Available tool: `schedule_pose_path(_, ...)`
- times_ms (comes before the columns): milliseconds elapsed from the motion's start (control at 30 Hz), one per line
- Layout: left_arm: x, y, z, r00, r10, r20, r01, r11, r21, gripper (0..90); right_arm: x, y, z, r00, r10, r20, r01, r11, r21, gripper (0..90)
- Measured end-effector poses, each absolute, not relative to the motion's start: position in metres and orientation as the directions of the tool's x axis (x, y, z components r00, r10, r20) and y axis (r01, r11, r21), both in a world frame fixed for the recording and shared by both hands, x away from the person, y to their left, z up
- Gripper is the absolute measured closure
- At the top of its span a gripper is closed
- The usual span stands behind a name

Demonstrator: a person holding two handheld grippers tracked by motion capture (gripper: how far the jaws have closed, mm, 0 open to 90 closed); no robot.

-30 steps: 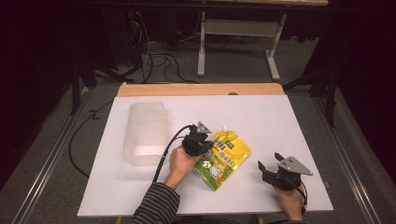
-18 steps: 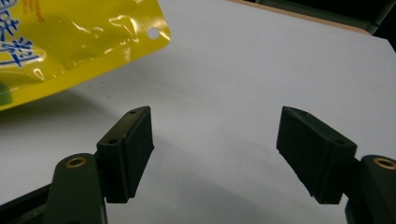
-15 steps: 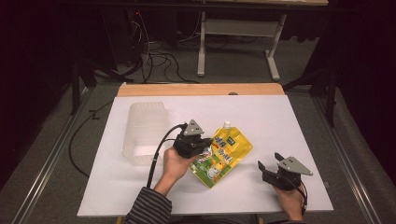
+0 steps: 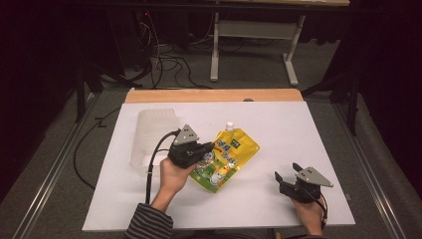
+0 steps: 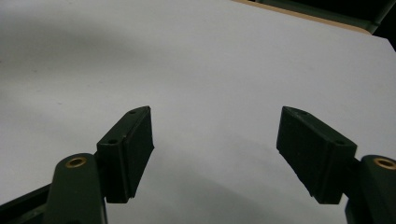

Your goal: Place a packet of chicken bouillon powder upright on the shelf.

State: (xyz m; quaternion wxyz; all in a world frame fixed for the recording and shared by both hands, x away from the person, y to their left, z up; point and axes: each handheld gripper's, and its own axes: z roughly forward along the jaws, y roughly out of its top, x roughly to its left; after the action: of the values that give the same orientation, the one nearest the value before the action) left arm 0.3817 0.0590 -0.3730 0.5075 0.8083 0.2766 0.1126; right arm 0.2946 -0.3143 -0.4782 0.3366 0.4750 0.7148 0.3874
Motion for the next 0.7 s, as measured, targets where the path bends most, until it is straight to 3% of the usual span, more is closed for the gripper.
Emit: schedule_pose_path(700, 0.377, 0.107, -0.358, 0.759, 0.638, -0.129, 0.323, -0.197, 0.925, 89.7, 0.295, -0.314, -0.478, -0.320, 0.941, -0.112, 0.421, 0.247, 0.873, 27.6)
